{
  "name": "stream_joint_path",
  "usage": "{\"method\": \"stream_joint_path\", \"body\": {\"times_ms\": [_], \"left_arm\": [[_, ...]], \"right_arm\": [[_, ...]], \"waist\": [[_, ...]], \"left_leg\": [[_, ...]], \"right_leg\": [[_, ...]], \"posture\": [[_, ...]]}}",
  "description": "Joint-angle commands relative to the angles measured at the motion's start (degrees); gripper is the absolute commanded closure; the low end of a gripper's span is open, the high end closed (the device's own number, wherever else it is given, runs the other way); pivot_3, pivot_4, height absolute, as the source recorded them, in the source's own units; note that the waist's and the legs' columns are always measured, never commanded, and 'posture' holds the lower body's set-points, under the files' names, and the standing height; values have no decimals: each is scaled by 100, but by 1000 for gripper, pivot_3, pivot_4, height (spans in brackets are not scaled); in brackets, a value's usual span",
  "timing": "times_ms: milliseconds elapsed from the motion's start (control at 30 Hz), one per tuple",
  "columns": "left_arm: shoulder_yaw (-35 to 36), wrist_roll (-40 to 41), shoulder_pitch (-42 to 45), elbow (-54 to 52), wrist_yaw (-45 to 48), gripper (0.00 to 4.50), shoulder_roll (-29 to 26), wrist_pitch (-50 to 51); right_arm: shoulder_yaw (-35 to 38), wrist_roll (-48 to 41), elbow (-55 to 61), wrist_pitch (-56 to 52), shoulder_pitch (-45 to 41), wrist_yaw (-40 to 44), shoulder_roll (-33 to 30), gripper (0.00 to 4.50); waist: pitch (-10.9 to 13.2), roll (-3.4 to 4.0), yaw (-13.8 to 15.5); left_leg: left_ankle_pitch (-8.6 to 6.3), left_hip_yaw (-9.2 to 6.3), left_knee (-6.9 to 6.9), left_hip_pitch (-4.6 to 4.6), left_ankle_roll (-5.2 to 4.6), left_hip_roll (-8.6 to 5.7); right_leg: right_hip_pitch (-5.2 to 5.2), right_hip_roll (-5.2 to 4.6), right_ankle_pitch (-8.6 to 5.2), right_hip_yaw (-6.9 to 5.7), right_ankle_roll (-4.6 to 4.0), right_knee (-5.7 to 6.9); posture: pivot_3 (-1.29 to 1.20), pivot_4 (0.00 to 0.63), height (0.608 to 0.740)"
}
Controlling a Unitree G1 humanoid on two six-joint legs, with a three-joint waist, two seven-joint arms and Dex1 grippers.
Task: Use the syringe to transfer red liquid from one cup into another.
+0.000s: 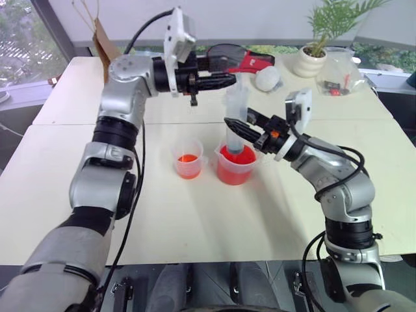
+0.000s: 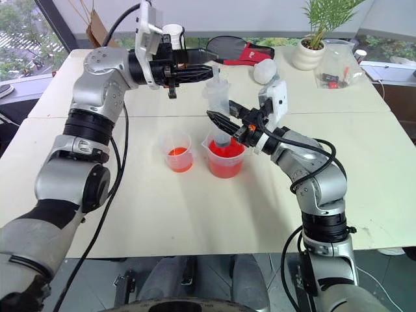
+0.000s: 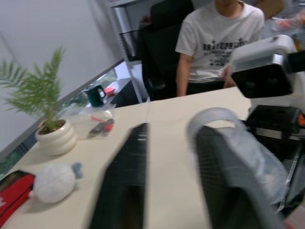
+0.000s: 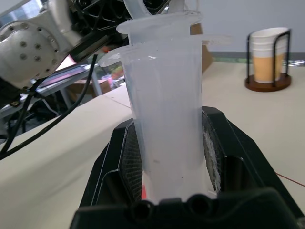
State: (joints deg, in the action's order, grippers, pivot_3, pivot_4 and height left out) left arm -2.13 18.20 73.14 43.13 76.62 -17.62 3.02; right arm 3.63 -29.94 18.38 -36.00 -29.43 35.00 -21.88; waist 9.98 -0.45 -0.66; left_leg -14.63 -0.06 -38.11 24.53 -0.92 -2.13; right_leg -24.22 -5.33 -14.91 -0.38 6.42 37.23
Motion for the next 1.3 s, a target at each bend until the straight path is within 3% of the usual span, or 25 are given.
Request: {"method": "stream_joint_path", "body": {"times_ms": [33,433,900,1000,1133,1300], "left_arm": [[195,72,158,-11,-97,4452,-10,-19],[620,426,677,122,-165,4452,-27,321],[638,403,1008,534,6,4452,-92,230],[384,320,734,259,486,3571,-298,593],[152,188,243,-196,859,1631,-735,1044],[162,313,-294,-771,1197,1631,-1353,1820]], "right_arm": [[-118,-91,377,108,67,69,-10,3104],[-370,-4,316,338,463,95,50,3104],[-480,158,60,672,561,61,160,3104],[-172,-112,74,528,294,-108,254,3104],[320,-683,290,144,-67,-358,228,3104],[518,-945,442,-93,-246,-518,98,3104]], "waist": [[0,0,-3],[0,0,3],[0,0,-6],[0,0,-26],[1,1,-41],[1,1,-13]], "left_leg": [[0,0,0,0,0,0],[0,-2,-3,0,-1,1],[0,-3,-3,0,-1,2],[0,-3,-3,-1,-1,4],[0,-3,0,-1,-1,12],[0,-7,-1,-2,0,12]], "right_leg": [[0,0,0,0,0,0],[2,4,0,0,1,0],[2,6,0,0,1,0],[2,8,0,0,1,1],[-4,15,0,3,1,4],[-2,15,0,5,1,6]], "posture": [[0,150,740],[0,150,740],[0,150,740],[0,150,740],[0,150,740],[0,150,740]]}}
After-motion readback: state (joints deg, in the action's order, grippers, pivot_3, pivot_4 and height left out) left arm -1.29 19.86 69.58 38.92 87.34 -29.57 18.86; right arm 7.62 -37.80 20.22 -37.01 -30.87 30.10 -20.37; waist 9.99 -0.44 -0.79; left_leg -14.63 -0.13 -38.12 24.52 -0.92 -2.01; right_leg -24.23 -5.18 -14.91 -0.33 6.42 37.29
